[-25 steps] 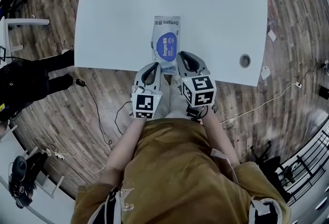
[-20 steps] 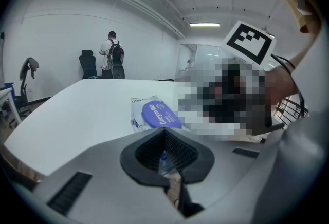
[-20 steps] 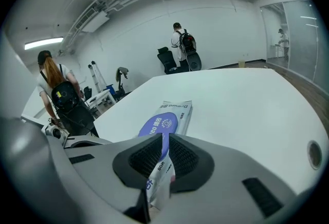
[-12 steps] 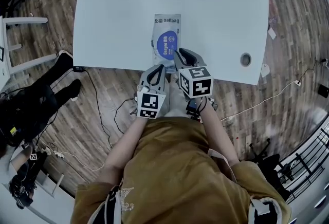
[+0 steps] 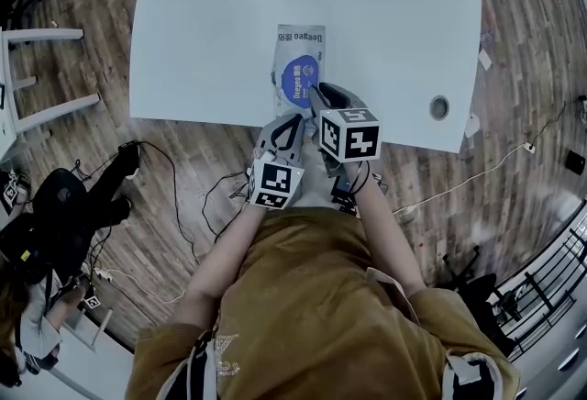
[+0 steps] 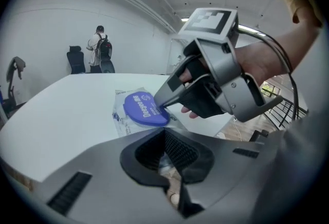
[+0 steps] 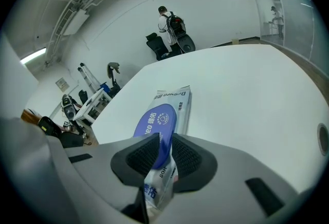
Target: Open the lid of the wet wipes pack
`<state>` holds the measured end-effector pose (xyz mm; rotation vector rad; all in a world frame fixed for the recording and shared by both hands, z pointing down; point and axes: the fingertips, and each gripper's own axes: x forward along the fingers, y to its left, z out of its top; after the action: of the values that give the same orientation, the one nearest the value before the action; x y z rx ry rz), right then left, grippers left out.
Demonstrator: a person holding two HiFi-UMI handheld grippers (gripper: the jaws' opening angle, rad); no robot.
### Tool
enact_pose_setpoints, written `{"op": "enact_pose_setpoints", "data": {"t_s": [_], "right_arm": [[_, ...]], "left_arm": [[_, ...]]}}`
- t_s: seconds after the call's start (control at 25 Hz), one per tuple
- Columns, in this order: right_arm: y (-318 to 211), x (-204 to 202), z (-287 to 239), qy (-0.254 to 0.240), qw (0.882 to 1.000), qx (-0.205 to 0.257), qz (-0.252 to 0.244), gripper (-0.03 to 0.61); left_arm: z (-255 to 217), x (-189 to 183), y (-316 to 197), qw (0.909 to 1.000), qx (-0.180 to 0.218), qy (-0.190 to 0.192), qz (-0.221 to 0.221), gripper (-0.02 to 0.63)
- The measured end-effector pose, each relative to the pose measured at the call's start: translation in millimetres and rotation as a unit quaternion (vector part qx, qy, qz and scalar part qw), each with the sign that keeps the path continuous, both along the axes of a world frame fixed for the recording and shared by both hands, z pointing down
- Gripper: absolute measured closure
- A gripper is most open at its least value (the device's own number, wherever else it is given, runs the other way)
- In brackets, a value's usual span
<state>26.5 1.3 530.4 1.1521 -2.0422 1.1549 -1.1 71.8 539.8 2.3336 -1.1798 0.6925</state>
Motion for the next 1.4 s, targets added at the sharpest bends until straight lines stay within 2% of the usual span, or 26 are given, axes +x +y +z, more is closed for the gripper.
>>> {"op": "enact_pose_setpoints", "data": {"t_s": [0.08,0.4,1.4], "right_arm": [[-1,-2,1,0.001,1.000,-0.007,0.002,0.518],[-3,-3,7,-0.004,0.999,-0.041,0.006,0.518],[-14,5,11,-0.046,0.994,-0.097,0.011,0.520]], "left_arm": [[5,-1,-1,0.9998,-0.014,0.011,-0.007,0.612],[6,0,-3,0.9996,-0.025,0.017,-0.002,0.612],[12,5,-5,0.9963,-0.077,0.037,0.004,0.612]]}}
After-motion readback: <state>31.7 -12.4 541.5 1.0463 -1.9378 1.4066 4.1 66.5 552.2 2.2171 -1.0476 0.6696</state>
